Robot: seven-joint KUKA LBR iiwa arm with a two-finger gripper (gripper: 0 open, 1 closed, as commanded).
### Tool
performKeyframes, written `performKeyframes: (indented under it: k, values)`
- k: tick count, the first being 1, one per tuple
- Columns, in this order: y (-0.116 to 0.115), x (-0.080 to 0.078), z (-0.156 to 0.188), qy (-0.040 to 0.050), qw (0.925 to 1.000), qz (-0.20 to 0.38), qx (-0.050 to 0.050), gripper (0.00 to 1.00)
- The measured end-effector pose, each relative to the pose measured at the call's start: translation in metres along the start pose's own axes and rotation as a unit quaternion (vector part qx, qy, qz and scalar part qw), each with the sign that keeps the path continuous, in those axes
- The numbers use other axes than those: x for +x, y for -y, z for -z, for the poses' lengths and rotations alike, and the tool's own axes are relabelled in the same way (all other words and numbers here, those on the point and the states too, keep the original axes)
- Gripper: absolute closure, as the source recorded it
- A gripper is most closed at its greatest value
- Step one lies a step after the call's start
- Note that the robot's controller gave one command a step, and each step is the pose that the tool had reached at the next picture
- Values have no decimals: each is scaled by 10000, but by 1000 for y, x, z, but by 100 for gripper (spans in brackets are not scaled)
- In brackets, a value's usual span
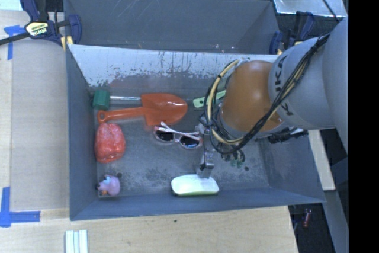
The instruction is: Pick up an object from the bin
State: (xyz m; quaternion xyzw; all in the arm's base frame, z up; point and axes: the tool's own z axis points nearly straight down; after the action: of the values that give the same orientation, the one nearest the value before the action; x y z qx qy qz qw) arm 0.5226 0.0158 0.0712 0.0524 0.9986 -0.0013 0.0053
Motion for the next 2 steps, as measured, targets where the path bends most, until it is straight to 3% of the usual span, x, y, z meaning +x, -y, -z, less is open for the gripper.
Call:
performKeyframes:
  k: [1, 2]
  values:
    - [5, 2, 0, 7, 9951, 984, -5, 0]
    - [-23, -22, 1, 57, 9743, 2251, -10, 100]
